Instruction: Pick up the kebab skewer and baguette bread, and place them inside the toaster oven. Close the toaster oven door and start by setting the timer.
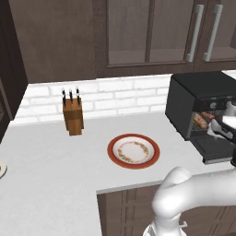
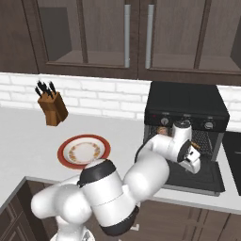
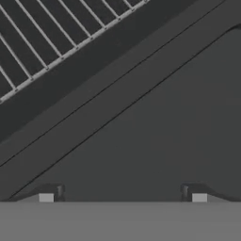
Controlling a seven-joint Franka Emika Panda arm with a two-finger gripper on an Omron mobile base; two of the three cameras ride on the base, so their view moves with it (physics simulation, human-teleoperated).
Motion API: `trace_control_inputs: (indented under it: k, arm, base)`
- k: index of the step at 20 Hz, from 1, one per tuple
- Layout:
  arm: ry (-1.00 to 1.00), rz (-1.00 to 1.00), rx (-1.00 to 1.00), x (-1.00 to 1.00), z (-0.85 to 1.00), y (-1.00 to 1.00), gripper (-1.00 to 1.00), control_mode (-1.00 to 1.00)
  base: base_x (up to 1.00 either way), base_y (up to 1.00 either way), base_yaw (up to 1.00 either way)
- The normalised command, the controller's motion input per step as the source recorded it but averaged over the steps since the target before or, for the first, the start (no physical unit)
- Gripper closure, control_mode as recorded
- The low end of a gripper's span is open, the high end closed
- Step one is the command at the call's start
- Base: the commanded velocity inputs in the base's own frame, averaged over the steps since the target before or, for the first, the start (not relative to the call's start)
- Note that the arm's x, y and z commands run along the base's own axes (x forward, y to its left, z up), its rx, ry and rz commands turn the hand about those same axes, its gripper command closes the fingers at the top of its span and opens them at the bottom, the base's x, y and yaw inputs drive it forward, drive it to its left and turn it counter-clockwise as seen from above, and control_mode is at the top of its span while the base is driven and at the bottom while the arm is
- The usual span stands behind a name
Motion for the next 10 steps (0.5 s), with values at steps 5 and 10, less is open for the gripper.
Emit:
trace_control_inputs:
  k: [5, 10]
  arm:
    - [-0.03, -0.2, 0.0, 0.66, -0.06, 0.01, -1.0, -1.0]
    - [-0.02, -0.17, 0.0, 0.44, 0.0, 0.0, -1.0, -1.0]
  base:
    - [0.0, 0.0, 0.0]
    - [0.0, 0.0, 0.0]
